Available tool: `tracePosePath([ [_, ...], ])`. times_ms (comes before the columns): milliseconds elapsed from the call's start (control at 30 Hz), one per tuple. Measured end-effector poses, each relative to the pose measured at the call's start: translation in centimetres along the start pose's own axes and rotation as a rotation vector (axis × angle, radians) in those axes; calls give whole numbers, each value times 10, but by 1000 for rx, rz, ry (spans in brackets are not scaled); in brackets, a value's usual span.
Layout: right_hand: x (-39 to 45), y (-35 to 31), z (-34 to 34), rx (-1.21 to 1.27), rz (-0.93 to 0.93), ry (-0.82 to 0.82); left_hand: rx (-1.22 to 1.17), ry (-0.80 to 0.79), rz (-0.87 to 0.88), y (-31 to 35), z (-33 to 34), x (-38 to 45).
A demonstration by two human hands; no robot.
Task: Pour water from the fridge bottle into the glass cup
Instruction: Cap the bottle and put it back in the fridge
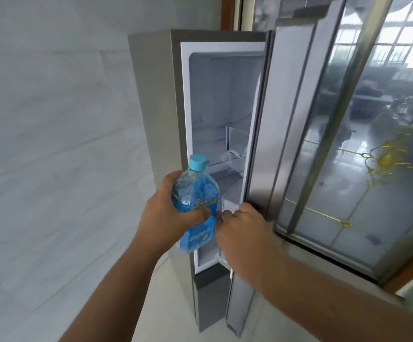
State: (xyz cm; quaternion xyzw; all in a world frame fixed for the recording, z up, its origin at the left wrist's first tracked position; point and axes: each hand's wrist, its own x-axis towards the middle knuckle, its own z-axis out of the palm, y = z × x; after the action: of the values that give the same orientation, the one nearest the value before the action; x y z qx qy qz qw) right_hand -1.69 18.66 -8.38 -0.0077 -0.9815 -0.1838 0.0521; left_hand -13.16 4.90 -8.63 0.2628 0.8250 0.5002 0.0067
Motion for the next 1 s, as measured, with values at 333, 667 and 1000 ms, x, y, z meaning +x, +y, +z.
tracePosePath([
  [333, -65, 27, 38, 198, 235, 37, 36, -43, 21, 42, 50, -18],
  [667, -150, 99, 74, 143, 384, 19, -70, -152, 2, 91, 127, -51],
  [1000, -240, 204, 96, 70, 686, -113, -148, -255, 29, 146, 215, -80],
])
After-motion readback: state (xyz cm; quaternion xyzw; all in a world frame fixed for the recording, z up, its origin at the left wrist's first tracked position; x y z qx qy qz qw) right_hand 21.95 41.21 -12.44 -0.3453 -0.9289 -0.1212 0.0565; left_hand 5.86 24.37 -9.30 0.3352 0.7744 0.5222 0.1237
